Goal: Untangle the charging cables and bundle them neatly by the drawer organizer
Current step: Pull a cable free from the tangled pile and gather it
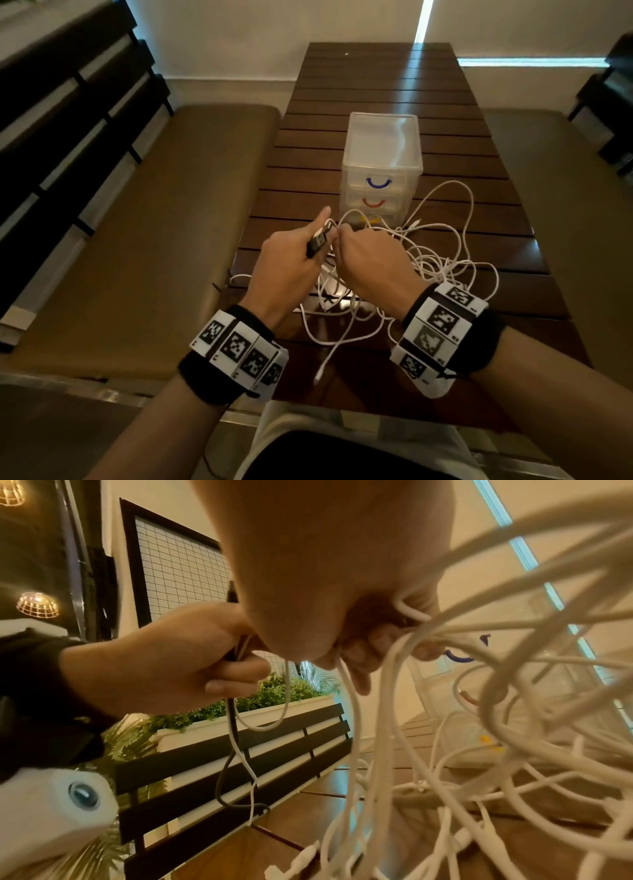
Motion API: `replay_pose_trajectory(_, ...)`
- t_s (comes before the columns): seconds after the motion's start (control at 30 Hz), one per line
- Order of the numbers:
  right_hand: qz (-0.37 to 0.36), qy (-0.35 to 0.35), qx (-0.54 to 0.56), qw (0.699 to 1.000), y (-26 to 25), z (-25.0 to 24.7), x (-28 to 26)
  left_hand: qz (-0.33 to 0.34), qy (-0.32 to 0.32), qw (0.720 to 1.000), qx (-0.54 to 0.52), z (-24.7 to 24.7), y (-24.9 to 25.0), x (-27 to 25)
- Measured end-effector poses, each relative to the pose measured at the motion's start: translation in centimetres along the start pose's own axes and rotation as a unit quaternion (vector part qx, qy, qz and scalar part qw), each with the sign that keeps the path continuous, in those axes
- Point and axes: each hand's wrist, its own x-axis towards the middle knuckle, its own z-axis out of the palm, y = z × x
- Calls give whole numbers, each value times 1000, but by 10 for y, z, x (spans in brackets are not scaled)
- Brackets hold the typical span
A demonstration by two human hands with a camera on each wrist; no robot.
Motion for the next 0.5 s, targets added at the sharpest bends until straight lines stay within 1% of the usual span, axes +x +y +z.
replay_pose_trajectory(0.07,-11,-19,44,999,2,5,-2,-16,18,1000,-2,-2,0,3)
replay_pose_trajectory(0.13,-19,-50,113,992,5,6,-5,-56,27,992,-107,-5,2,5)
replay_pose_trajectory(0.17,-18,-68,147,987,6,5,-7,-85,25,979,-186,-7,4,6)
replay_pose_trajectory(0.23,-12,-90,202,975,10,4,-10,-126,12,937,-327,-10,9,5)
replay_pose_trajectory(0.27,-9,-100,216,971,11,4,-11,-133,7,925,-356,-11,9,4)
replay_pose_trajectory(0.37,-18,-148,197,969,12,9,-14,-151,0,912,-381,-8,8,0)
replay_pose_trajectory(0.43,-36,-177,160,971,14,14,-17,-160,-9,920,-359,-5,2,-3)
replay_pose_trajectory(0.5,-43,-187,149,970,20,17,-19,-174,0,926,-336,-6,-8,-4)
